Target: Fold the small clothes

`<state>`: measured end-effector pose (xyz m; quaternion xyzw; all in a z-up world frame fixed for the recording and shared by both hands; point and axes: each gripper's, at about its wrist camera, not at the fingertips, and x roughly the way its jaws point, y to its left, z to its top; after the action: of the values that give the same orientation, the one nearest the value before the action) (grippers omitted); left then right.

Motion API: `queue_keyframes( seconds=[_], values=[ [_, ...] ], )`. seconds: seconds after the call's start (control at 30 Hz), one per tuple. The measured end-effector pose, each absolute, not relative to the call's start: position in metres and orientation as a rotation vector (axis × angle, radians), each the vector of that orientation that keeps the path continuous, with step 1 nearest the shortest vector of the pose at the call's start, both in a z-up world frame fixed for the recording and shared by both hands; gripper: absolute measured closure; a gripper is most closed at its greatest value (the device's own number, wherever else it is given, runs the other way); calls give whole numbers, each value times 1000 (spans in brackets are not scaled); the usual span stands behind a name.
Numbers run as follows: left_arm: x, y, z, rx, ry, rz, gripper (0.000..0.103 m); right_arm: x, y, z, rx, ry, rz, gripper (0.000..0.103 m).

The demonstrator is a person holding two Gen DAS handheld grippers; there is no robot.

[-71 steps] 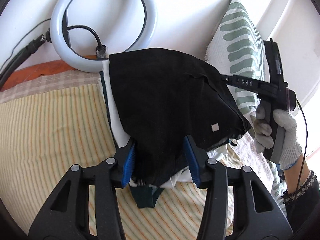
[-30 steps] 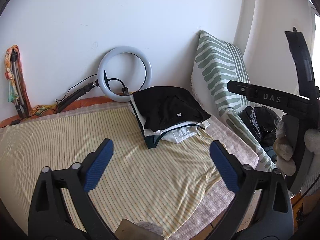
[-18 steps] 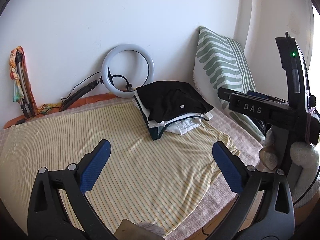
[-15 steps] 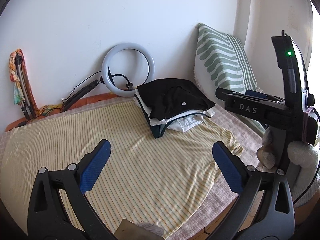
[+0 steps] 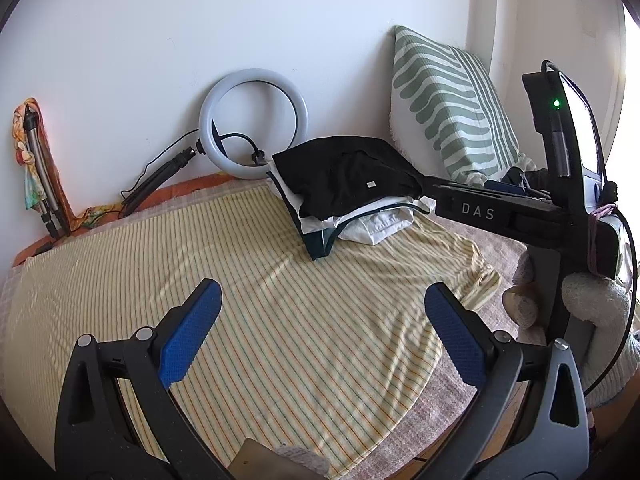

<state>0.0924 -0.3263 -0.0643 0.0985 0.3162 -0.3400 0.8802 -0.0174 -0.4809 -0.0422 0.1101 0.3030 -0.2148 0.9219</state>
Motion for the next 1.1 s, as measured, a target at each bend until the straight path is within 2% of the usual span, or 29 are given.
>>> queue_keyframes(
  seconds=[1.1],
  values=[
    [85,-330,-70,266,654,-726,0,-18,-482,-52,240,633,-434,19]
  ],
)
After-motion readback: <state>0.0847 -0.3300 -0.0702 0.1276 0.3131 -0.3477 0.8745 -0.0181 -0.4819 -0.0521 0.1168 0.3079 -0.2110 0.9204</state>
